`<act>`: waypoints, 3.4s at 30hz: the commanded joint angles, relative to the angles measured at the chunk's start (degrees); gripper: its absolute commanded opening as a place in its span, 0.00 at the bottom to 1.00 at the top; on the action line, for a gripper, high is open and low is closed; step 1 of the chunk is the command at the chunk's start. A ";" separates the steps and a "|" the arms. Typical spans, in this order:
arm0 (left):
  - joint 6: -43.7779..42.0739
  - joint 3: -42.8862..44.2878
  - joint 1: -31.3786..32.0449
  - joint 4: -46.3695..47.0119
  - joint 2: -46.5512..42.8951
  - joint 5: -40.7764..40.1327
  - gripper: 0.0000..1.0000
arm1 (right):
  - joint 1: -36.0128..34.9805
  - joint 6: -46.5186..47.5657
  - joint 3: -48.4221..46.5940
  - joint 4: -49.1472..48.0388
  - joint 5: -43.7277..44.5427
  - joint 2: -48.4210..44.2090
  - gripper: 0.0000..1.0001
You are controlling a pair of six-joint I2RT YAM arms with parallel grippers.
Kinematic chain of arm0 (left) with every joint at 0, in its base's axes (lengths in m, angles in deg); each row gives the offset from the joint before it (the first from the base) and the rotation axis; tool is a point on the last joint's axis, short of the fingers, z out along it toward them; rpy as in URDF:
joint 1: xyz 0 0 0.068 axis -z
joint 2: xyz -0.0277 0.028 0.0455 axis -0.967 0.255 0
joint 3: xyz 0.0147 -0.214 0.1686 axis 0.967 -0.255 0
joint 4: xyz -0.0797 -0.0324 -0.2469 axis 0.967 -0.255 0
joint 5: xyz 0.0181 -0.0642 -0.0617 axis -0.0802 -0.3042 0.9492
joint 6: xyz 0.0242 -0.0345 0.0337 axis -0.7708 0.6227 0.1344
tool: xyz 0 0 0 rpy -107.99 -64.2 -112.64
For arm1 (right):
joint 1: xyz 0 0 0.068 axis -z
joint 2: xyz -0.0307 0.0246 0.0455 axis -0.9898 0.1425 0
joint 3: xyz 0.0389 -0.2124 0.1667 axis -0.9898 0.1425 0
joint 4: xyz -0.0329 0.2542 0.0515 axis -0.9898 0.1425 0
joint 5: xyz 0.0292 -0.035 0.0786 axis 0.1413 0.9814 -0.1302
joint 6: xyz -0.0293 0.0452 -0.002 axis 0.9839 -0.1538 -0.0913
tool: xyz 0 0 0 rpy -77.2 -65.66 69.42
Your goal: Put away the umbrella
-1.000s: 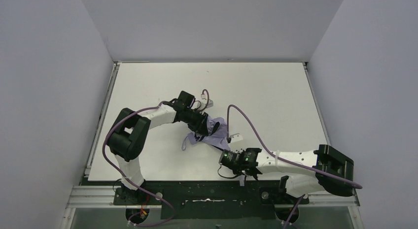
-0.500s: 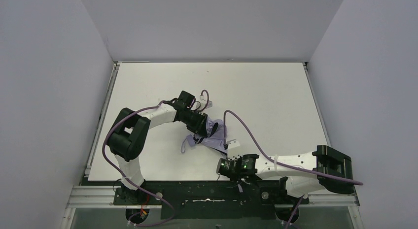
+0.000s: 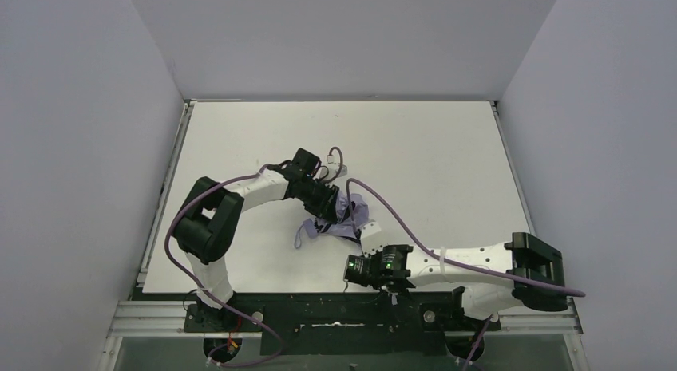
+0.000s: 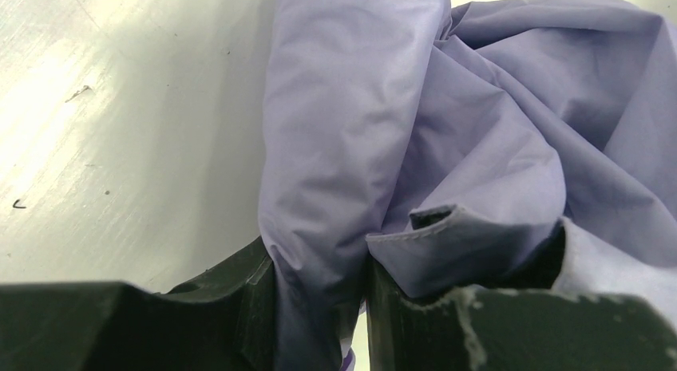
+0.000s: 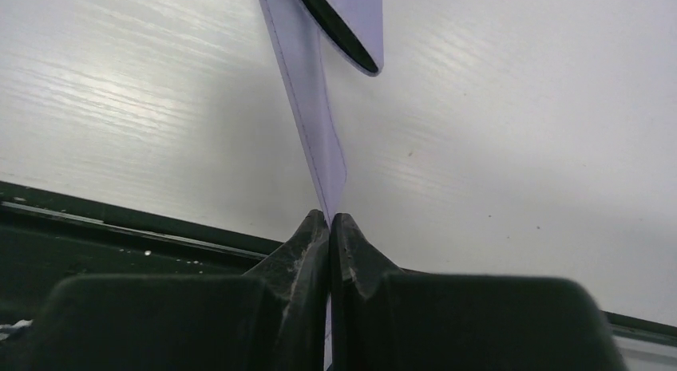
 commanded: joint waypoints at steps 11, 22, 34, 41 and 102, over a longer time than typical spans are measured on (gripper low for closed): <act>-2.57 -0.86 -0.85 2.83 0.17 -16.36 0.00 | -6.31 -3.65 -4.12 15.64 1.99 7.30 0.24; -6.28 -1.43 4.01 1.77 -1.28 -20.86 0.00 | -4.89 -3.95 -5.22 11.04 12.70 -21.77 0.54; -7.96 -1.80 17.12 2.43 -2.08 -43.33 0.00 | 30.00 29.99 -11.72 -8.07 5.59 -27.86 0.79; -9.62 -5.05 26.83 7.02 -0.67 -57.43 0.00 | 62.65 38.54 -14.92 -24.41 -30.65 -15.16 0.79; -69.38 -16.76 40.90 54.40 17.77 -62.18 0.00 | 60.42 124.95 -29.46 7.70 -67.37 27.54 0.77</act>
